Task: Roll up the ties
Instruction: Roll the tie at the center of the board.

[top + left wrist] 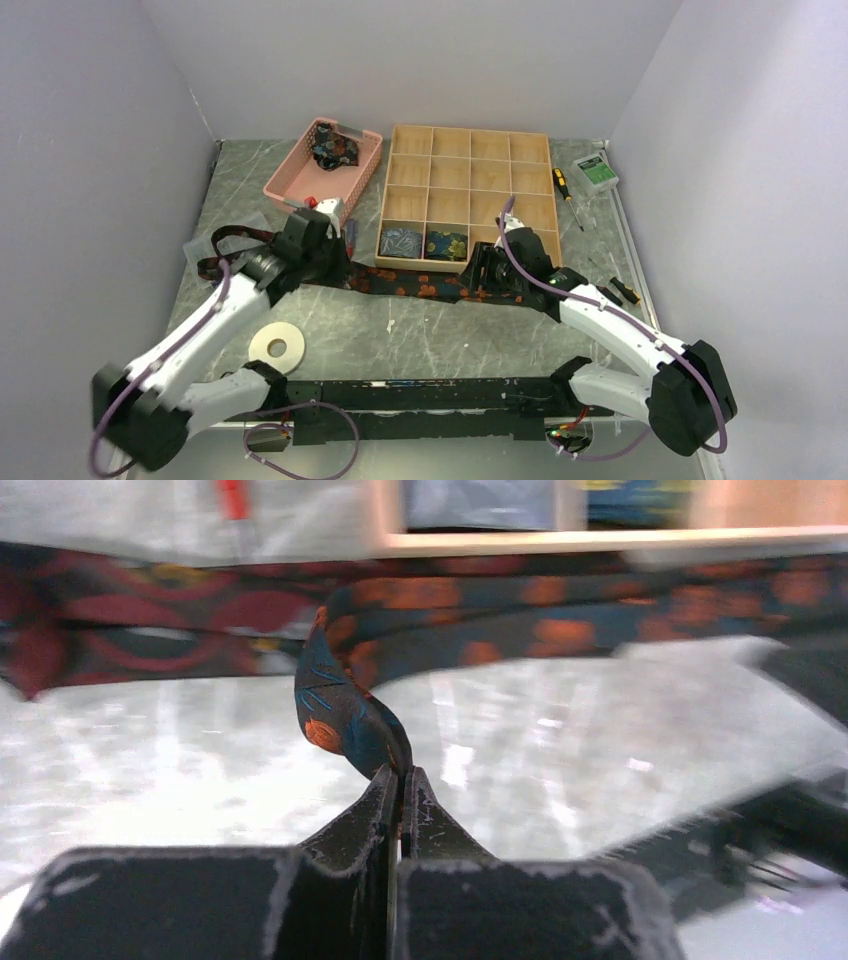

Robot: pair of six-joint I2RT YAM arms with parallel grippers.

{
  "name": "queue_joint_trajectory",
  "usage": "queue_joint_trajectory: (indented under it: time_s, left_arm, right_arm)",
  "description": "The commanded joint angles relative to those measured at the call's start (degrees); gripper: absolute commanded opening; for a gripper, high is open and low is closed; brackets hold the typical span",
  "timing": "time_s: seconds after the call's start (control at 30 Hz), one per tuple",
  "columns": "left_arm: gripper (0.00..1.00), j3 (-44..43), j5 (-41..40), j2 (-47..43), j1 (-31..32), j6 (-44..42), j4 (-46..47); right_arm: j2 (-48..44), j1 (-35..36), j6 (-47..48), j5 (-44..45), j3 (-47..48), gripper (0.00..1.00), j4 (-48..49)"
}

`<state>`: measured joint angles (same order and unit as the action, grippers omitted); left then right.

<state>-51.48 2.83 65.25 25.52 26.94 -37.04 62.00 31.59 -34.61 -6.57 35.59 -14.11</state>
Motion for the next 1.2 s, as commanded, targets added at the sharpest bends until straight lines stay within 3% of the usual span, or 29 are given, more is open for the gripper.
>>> queue_joint_trajectory:
  time_s: [0.0, 0.13, 0.23, 0.3, 0.4, 0.6, 0.7, 0.87, 1.03, 1.17]
  left_arm:
    - [0.03, 2.0, -2.68, -12.87, 12.77, 21.14, 0.17]
    - [0.03, 3.92, -8.26, -14.73, 30.66, 33.5, 4.95]
    - [0.03, -3.3, -14.52, -7.57, 42.57, 33.99, 8.14]
    - [0.03, -10.43, -18.82, -1.95, 46.16, 33.29, 3.49]
    - [0.03, -10.75, -27.81, -1.92, 46.79, 37.45, -4.16]
    - [0.03, 4.64, -38.2, -18.87, 39.37, 52.56, -19.61]
    - [0.03, 11.18, -38.95, -23.82, 37.81, 56.31, -18.44]
    - [0.03, 18.67, -37.71, -22.32, 37.79, 58.37, -11.8]
    - [0.03, 18.97, -37.53, -20.41, 37.7, 53.28, -8.03]
    - [0.03, 18.73, -34.41, -19.29, 37.69, 46.05, -2.86]
  right_arm:
    - [-3.05, -1.27, 1.99, 1.68, -0.32, 0.6, -0.73]
    - [-9.82, -3.92, 2.11, 3.51, -1.43, 0.6, -1.28]
    - [-15.93, -5.28, 1.54, 5.71, -1.93, 0.61, -1.29]
    - [-17.34, -5.56, 1.0, 6.3, -1.58, 0.61, -1.68]
    - [-16.49, -5.58, -0.46, 4.71, -1.74, 0.61, -1.5]
    - [-13.4, -5.9, -4.63, 7.32, -3.25, 0.61, -3.66]
    - [-11.2, -8.38, -6.63, 12.26, -5.39, 0.6, -5.26]
    - [-2.7, -12.98, -7.62, 11.24, -7.81, 0.56, -1.9]
    - [9.46, -16.78, -11.68, 8.99, -5.69, 0.56, -4.03]
    - [11.84, -24.65, -15.59, 7.21, -8.38, 0.59, -8.78]
